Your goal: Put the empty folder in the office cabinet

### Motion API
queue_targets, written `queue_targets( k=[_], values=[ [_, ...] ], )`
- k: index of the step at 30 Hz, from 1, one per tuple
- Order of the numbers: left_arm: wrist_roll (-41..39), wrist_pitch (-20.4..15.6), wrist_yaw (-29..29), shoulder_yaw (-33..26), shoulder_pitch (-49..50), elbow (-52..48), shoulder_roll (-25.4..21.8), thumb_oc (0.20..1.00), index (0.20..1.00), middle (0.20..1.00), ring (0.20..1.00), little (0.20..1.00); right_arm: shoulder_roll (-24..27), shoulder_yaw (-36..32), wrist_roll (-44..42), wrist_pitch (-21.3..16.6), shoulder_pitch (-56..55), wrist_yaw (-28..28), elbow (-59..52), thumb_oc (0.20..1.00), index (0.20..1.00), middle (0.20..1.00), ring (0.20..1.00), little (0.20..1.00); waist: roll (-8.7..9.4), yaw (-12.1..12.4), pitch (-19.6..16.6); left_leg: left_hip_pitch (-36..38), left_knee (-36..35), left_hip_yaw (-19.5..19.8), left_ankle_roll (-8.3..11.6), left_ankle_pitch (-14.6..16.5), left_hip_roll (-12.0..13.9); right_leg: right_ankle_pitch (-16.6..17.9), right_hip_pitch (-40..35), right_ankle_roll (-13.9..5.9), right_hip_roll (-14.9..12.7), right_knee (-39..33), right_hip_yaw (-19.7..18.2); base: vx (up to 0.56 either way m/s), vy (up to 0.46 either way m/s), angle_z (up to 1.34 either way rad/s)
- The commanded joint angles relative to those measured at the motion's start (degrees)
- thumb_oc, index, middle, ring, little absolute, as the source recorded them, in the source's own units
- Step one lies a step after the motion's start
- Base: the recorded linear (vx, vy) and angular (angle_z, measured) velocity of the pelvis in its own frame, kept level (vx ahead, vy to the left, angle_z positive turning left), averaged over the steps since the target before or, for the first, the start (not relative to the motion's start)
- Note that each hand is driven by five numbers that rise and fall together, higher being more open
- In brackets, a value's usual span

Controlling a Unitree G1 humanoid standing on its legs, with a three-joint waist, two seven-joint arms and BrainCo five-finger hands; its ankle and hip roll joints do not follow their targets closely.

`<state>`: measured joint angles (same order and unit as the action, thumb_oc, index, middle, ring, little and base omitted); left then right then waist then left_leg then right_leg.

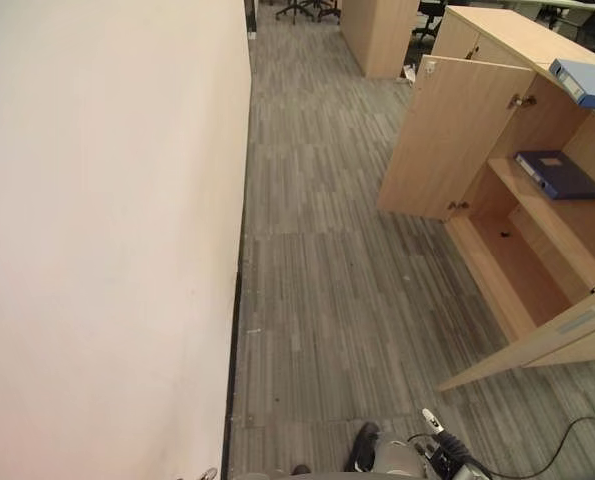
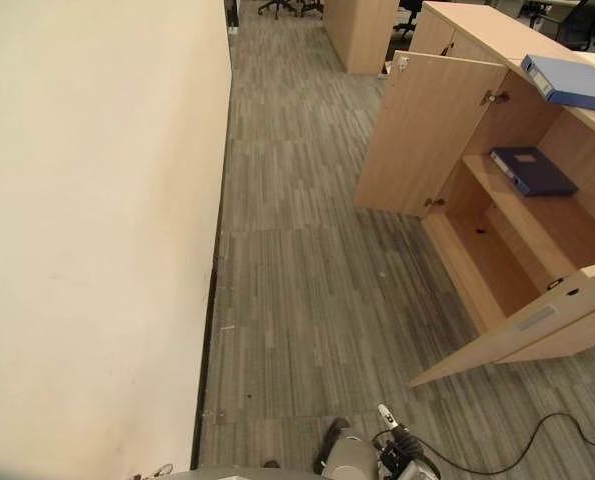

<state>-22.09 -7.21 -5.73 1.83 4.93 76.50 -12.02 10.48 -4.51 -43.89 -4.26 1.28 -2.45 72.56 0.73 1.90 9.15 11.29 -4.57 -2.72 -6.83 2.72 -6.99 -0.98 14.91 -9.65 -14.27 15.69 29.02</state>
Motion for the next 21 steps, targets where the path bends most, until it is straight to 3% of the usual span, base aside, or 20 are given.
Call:
queue_targets(
  k=[1,5,7,9,10,13,14,15,16,17,18,20,21],
  values=[
    [1.0,-1.4,-0.1,-0.4,-1.6,2.1,-0.4,1.0,1.0,1.0,1.0,1.0,-2.5,0.7,-1.3,1.5,-2.9,0.8,5.7,1.0,1.0,1.0,1.0,1.0,-0.86,-0.6,0.0,-0.2,-0.4,3.6,5.05,2.7,0.5,8.5,-8.5,-0.02,3.2,-9.0,0.1,0.27,-0.097,0.26],
    [0.8,-1.6,-0.1,-0.1,-1.9,1.9,0.1,1.0,1.0,1.0,1.0,1.0,-1.9,-0.5,-0.6,1.5,-3.2,1.0,7.5,1.0,1.0,1.0,1.0,1.0,-1.61,-1.6,-2.9,1.7,-0.4,4.0,5.96,4.7,2.1,3.6,-9.6,2.28,5.2,-6.4,0.7,0.37,-0.108,0.27],
    [0.8,-1.5,-0.1,-0.1,-1.9,1.9,0.1,1.0,1.0,1.0,1.0,1.0,-1.8,-0.6,-0.6,1.5,-3.1,1.0,7.6,1.0,1.0,1.0,1.0,1.0,-1.67,-1.7,-2.9,1.8,-0.4,4.1,6.05,4.8,2.2,3.4,-9.7,2.35,5.2,-6.3,0.9,0.21,-0.091,0.36],
    [1.1,-1.6,-0.1,1.0,-2.6,1.4,0.2,1.0,1.0,1.0,1.0,1.0,-0.9,-1.3,-0.6,1.6,-2.8,0.9,8.3,1.0,1.0,1.0,1.0,1.0,-1.52,-2.1,-3.7,1.8,4.2,3.0,7.81,6.5,3.7,0.6,-12.3,3.67,6.1,-6.4,2.2,0.36,-0.195,0.4],
    [0.4,-2.0,0.0,1.4,-3.0,0.7,0.2,1.0,1.0,1.0,1.0,1.0,-0.4,-1.5,-1.0,1.5,-2.1,0.7,8.8,1.0,1.0,1.0,1.0,1.0,-0.95,-2.0,-3.5,-2.3,14.7,-0.3,11.03,6.0,4.8,-0.6,-15.1,4.8,6.8,-7.7,2.4,0.24,-0.184,0.42],
    [-1.1,-2.4,-0.1,1.5,-3.7,-0.8,-0.1,1.0,1.0,1.0,1.0,1.0,0.2,-1.5,-1.2,1.3,-0.9,0.6,8.6,1.0,1.0,1.0,1.0,1.0,0.42,-0.9,-1.3,-12.1,35.3,-3.0,15.9,0.1,6.3,-2.3,-17.4,7.11,7.1,-7.8,1.9,0.13,-0.16,0.06],
    [-1.5,-2.4,-0.5,1.4,-4.0,-1.1,-0.1,1.0,1.0,1.0,1.0,1.0,0.7,-1.7,-1.2,1.1,-0.3,1.0,8.6,1.0,1.0,1.0,1.0,1.0,0.66,-0.6,-0.7,-16.0,41.4,-4.0,16.91,-1.4,7.6,-2.8,-17.8,7.91,7.3,-7.9,1.8,0.07,-0.131,-0.23],
    [-1.8,-2.5,-0.8,1.3,-4.0,-1.2,-0.1,1.0,1.0,1.0,1.0,1.0,0.9,-1.8,-1.2,1.2,-0.3,1.3,8.7,1.0,1.0,1.0,1.0,1.0,0.88,-0.5,-0.4,-17.9,43.1,-5.5,16.49,-1.3,9.1,-3.4,-18.2,8.19,7.4,-8.1,1.7,0.11,-0.096,-0.17],
    [-1.9,-2.5,-0.7,1.1,-3.7,-1.1,-0.1,1.0,1.0,1.0,1.0,1.0,1.0,-1.8,-1.3,1.3,-0.5,1.4,8.9,1.0,1.0,1.0,1.0,1.0,1.21,-0.5,-0.3,-19.2,42.5,-6.9,15.25,-0.3,10.5,-3.7,-19.0,8.19,7.2,-8.6,1.8,0.24,-0.032,-0.04],
    [-1.5,-2.4,-0.7,1.2,-3.1,-0.8,0.0,1.0,1.0,1.0,1.0,1.0,1.2,-1.3,-0.4,1.4,-0.8,1.5,9.2,1.0,1.0,1.0,1.0,1.0,2.05,0.0,-0.5,-21.8,37.7,-9.3,11.63,4.5,12.2,-3.9,-20.7,7.71,6.4,-9.6,1.4,0.29,0.023,0.06],
    [-1.2,-2.3,-0.7,1.1,-3.0,-0.6,-0.1,1.0,1.0,1.0,1.0,1.0,1.6,-1.0,0.8,1.4,-0.9,1.6,9.6,1.0,1.0,1.0,1.0,1.0,2.29,0.3,-0.7,-23.6,33.4,-9.2,10.54,5.3,12.6,-4.3,-21.5,7.24,6.3,-10.0,1.0,0.34,0.095,0.09],
    [-1.7,-2.3,-0.9,0.6,-2.9,-0.5,-0.6,1.0,1.0,1.0,1.0,1.0,1.9,-1.1,2.3,1.4,-0.9,1.9,10.0,1.0,1.0,1.0,1.0,1.0,1.66,1.0,-1.1,-22.6,17.7,-7.1,11.04,-2.4,14.6,-5.4,-22.8,6.59,6.4,-9.4,-0.3,0.25,0.112,0.02],
    [-1.7,-2.3,-0.9,0.6,-2.9,-0.5,-0.6,1.0,1.0,1.0,1.0,1.0,1.9,-1.1,2.3,1.4,-0.9,1.9,10.0,1.0,1.0,1.0,1.0,1.0,1.71,1.0,-1.0,-22.5,17.5,-7.1,11.05,-2.5,14.6,-5.4,-22.9,6.59,6.4,-9.4,-0.3,0.19,0.091,-0.12]
  ],
)
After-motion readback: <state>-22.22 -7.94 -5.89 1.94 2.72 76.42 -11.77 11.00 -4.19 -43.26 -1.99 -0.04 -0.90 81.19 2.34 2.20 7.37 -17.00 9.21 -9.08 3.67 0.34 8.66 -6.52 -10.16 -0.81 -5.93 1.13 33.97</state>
